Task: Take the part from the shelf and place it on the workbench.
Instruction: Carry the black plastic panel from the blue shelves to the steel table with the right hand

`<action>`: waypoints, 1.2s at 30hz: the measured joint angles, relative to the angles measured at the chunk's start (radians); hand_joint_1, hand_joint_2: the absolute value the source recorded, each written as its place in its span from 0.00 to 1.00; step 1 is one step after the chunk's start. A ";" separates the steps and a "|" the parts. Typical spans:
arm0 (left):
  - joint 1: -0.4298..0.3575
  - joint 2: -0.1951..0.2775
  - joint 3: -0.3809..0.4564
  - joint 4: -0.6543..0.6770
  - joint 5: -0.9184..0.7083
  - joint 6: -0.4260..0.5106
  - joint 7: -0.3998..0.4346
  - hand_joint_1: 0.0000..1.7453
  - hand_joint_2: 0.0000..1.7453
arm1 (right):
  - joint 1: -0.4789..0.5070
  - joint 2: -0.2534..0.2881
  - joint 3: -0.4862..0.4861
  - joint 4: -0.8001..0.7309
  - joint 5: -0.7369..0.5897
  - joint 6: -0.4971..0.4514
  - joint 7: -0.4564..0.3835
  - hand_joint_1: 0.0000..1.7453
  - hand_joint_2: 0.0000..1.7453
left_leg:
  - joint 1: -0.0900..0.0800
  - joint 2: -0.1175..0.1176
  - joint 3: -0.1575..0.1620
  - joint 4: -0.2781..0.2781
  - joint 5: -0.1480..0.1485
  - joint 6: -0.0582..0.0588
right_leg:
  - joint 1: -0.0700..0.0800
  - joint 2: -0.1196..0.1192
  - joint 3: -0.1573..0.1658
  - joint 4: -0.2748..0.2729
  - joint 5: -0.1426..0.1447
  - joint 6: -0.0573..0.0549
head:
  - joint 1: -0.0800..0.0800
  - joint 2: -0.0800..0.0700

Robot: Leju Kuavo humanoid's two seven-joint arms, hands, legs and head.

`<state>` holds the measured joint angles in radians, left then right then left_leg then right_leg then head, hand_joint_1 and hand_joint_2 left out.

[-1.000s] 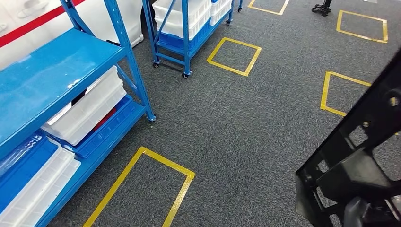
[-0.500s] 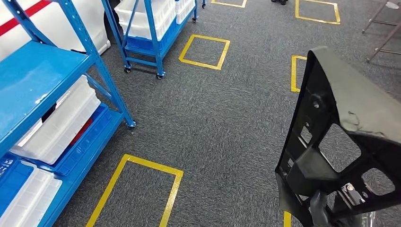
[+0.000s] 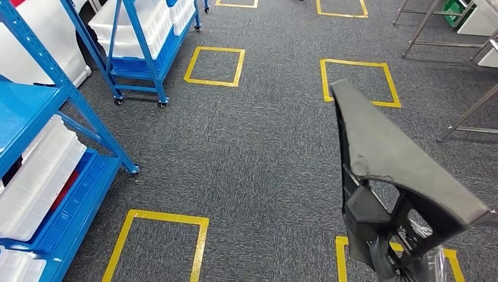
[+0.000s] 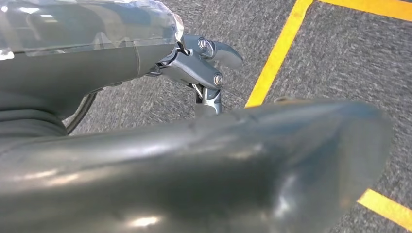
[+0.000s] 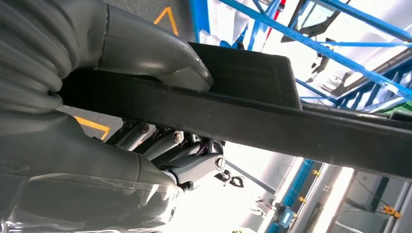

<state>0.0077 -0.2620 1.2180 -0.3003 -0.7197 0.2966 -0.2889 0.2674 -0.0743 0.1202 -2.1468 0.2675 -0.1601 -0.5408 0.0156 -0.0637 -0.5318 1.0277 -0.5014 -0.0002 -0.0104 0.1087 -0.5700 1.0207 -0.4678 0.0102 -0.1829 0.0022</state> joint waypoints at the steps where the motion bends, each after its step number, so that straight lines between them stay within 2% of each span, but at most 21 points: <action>1: -0.001 -0.001 0.001 0.000 0.000 0.000 -0.001 0.00 0.00 | -0.001 -0.007 0.002 0.002 0.001 -0.002 0.000 1.00 1.00 | -0.001 0.010 -0.001 -0.002 0.004 0.008 | -0.003 0.008 -0.004 -0.002 0.003 0.008 | 0.000 0.000; 3: -0.001 -0.003 0.002 0.000 -0.001 -0.001 -0.005 0.00 0.00 | -0.002 -0.018 0.005 0.006 0.001 -0.008 0.001 1.00 1.00 | -0.001 0.032 0.001 -0.014 0.013 0.025 | -0.004 -0.017 -0.016 0.015 -0.007 0.018 | 0.000 0.000; 4: -0.001 -0.004 0.002 0.000 -0.002 -0.003 -0.009 0.00 0.00 | -0.005 -0.024 0.005 0.008 0.002 -0.011 0.001 1.00 1.00 | -0.001 0.045 0.001 -0.020 0.017 0.031 | -0.004 -0.044 -0.032 0.047 -0.027 0.021 | 0.000 0.000; 6: 0.002 -0.005 0.002 -0.001 -0.007 -0.010 -0.018 0.00 0.00 | -0.009 -0.033 0.006 0.012 0.003 -0.021 0.003 1.00 1.00 | -0.005 0.069 -0.001 -0.023 0.020 0.036 | -0.004 -0.091 -0.088 0.162 -0.088 0.026 | 0.000 0.000; 8: 0.005 -0.003 0.003 -0.002 -0.015 -0.015 -0.020 0.00 0.00 | -0.004 -0.040 0.007 0.016 0.004 -0.031 0.014 1.00 1.00 | -0.009 0.094 -0.003 -0.023 0.019 0.038 | -0.005 -0.101 -0.134 0.260 -0.121 0.030 | 0.000 0.000; 9: 0.006 -0.002 0.003 -0.003 -0.019 -0.016 -0.016 0.00 0.00 | 0.001 -0.045 0.008 0.020 0.004 -0.035 0.022 1.00 1.00 | -0.011 0.107 -0.003 -0.023 0.018 0.038 | -0.005 -0.103 -0.134 0.264 -0.111 0.030 | 0.000 0.000; 11: 0.008 0.000 0.004 -0.007 -0.029 -0.022 -0.003 0.00 0.00 | 0.013 -0.054 0.008 0.029 0.006 -0.047 0.030 1.00 1.00 | -0.013 0.129 -0.001 -0.023 0.015 0.037 | -0.004 -0.117 -0.079 0.165 -0.052 0.025 | 0.000 0.000; 12: 0.011 0.000 0.004 -0.012 -0.035 -0.029 0.003 0.00 0.00 | 0.018 -0.057 0.008 0.034 0.009 -0.055 0.028 1.00 1.00 | -0.015 0.139 0.001 -0.023 0.013 0.034 | 0.000 -0.141 -0.040 0.094 -0.028 0.020 | 0.000 0.000; 14: 0.018 -0.001 0.004 -0.026 -0.049 -0.050 0.010 0.00 0.00 | 0.024 -0.060 0.007 0.040 0.022 -0.070 0.026 1.00 1.00 | -0.020 0.157 0.005 -0.021 0.008 0.026 | 0.011 -0.176 0.006 0.003 -0.007 0.008 | 0.000 0.000; 15: 0.021 -0.001 0.004 -0.033 -0.054 -0.058 0.012 0.00 0.00 | 0.027 -0.060 0.005 0.041 0.029 -0.076 0.027 1.00 1.00 | -0.021 0.167 0.007 -0.021 0.006 0.022 | 0.017 -0.181 0.009 -0.010 -0.009 0.002 | 0.000 0.000; 17: 0.022 -0.001 0.004 -0.045 -0.065 -0.072 0.015 0.00 0.00 | 0.038 -0.060 -0.003 0.037 0.047 -0.083 0.035 1.00 1.00 | -0.021 0.181 0.012 -0.021 0.001 0.012 | 0.016 -0.156 0.009 -0.015 -0.005 -0.008 | 0.000 0.000; 19: 0.022 -0.001 0.004 -0.055 -0.072 -0.082 0.014 0.00 0.00 | 0.049 -0.060 -0.011 0.027 0.063 -0.086 0.044 1.00 1.00 | -0.018 0.148 0.004 0.010 -0.024 0.001 | 0.009 -0.134 0.013 -0.023 0.001 -0.020 | 0.000 0.000; 21: 0.024 0.001 0.004 -0.061 -0.077 -0.092 0.011 0.00 0.00 | 0.054 -0.058 -0.019 0.018 0.075 -0.083 0.052 1.00 1.00 | -0.014 0.094 -0.044 0.120 -0.085 -0.005 | 0.007 -0.111 0.014 -0.026 0.004 -0.029 | 0.000 0.000; 23: 0.026 0.003 0.004 -0.063 -0.085 -0.101 0.008 0.00 0.00 | 0.062 -0.055 -0.030 0.012 0.086 -0.077 0.058 1.00 1.00 | -0.013 0.076 -0.104 0.245 -0.133 -0.008 | 0.008 -0.085 0.013 -0.025 0.004 -0.033 | 0.000 0.000; 24: 0.026 0.004 0.004 -0.064 -0.089 -0.105 0.006 0.00 0.00 | 0.068 -0.053 -0.036 0.009 0.090 -0.075 0.060 1.00 1.00 | -0.012 0.074 -0.117 0.266 -0.129 -0.008 | 0.008 -0.071 0.014 -0.024 0.004 -0.032 | 0.000 0.000; 26: 0.026 0.008 0.004 -0.064 -0.099 -0.113 0.003 0.00 0.00 | 0.079 -0.047 -0.050 0.003 0.098 -0.072 0.062 1.00 1.00 | -0.010 0.066 -0.091 0.197 -0.069 -0.008 | 0.007 -0.042 0.015 -0.020 0.002 -0.030 | 0.000 0.000; 28: 0.027 0.010 0.004 -0.064 -0.109 -0.119 0.001 0.00 0.00 | 0.088 -0.040 -0.065 -0.006 0.106 -0.070 0.063 1.00 1.00 | -0.005 0.020 -0.037 0.066 -0.006 -0.004 | 0.006 -0.016 0.012 -0.010 -0.002 -0.023 | 0.000 0.000; 30: 0.025 0.012 0.004 -0.064 -0.119 -0.125 0.000 0.00 0.00 | 0.096 -0.033 -0.082 -0.017 0.114 -0.067 0.065 1.00 1.00 | -0.003 -0.013 -0.011 0.002 0.008 0.001 | 0.005 0.007 0.003 -0.003 -0.004 -0.011 | 0.000 0.000; 32: 0.021 0.014 0.003 -0.064 -0.126 -0.132 -0.001 0.00 0.00 | 0.110 -0.026 -0.100 -0.031 0.122 -0.063 0.066 1.00 1.00 | -0.006 0.002 -0.007 -0.006 0.008 0.012 | 0.001 0.025 -0.004 -0.003 -0.001 0.003 | 0.000 0.000; 34: 0.019 0.015 0.003 -0.064 -0.134 -0.139 -0.002 0.00 0.00 | 0.126 -0.020 -0.120 -0.048 0.129 -0.060 0.067 1.00 1.00 | -0.006 0.026 -0.002 -0.017 0.014 0.027 | 0.000 -0.007 -0.016 0.020 -0.017 0.013 | 0.000 0.000; 36: 0.021 0.017 0.002 -0.064 -0.143 -0.148 -0.003 0.00 0.00 | 0.138 -0.013 -0.141 -0.065 0.132 -0.055 0.066 1.00 1.00 | -0.006 0.053 0.002 -0.025 0.017 0.036 | 0.000 -0.069 -0.061 0.113 -0.070 0.021 | 0.000 0.000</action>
<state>0.0284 -0.2448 1.2201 -0.3643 -0.8630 0.1484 -0.2923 0.4052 -0.0875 -0.0205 -2.2119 0.4000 -0.2156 -0.4745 0.0092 -0.0111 -0.5299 1.0027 -0.4848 0.0357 -0.0104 0.0399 -0.6308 1.1333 -0.5378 0.0309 -0.1827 0.0023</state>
